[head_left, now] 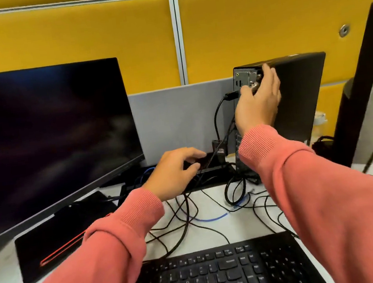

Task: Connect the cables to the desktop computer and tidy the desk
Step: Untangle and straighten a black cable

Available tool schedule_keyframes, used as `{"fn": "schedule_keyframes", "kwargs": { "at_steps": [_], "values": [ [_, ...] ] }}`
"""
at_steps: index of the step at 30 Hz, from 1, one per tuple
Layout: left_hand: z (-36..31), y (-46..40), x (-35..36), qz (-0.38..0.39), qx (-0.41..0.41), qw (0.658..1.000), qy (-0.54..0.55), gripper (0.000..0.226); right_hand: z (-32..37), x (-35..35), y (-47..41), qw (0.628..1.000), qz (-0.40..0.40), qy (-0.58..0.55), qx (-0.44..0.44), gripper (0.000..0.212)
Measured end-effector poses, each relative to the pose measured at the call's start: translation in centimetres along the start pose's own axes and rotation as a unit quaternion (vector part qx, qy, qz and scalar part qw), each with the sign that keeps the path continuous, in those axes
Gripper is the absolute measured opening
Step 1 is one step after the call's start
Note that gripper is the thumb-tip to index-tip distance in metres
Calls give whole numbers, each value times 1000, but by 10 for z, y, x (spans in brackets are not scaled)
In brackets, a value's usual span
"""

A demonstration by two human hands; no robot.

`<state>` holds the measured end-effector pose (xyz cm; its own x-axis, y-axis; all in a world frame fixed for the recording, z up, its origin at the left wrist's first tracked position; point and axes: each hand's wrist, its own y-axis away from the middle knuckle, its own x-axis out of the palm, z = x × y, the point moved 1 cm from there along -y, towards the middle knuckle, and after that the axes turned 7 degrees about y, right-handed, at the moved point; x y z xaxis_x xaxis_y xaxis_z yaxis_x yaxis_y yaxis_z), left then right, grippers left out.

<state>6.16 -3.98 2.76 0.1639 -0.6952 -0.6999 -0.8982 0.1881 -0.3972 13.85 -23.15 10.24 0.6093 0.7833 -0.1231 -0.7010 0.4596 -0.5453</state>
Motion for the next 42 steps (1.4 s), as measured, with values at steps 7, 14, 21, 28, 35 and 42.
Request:
{"fn": "schedule_keyframes", "kwargs": {
  "at_steps": [7, 14, 21, 28, 35, 42],
  "values": [
    [48, 107, 10, -54, -115, 991, -47, 25, -41, -11, 100, 987, 137, 18, -78, 31],
    [55, 156, 40, -2, -175, 981, -87, 32, -102, -23, 180, 861, 490, 135, -37, 24],
    [62, 158, 40, -118, -145, 982, 6, 13, -113, -25, 184, 871, 471, 143, -8, 25],
    [58, 161, 32, -243, -146, 957, 66, 10, -118, -25, 173, 871, 478, 40, 103, 18],
    [60, 161, 36, -225, -179, 955, -78, 15, -112, -35, 170, 818, 566, -61, 80, 19],
    [12, 156, 62, -73, -111, 990, -55, 28, -106, -41, 171, 755, 648, -96, 29, 13]
  ]
}}
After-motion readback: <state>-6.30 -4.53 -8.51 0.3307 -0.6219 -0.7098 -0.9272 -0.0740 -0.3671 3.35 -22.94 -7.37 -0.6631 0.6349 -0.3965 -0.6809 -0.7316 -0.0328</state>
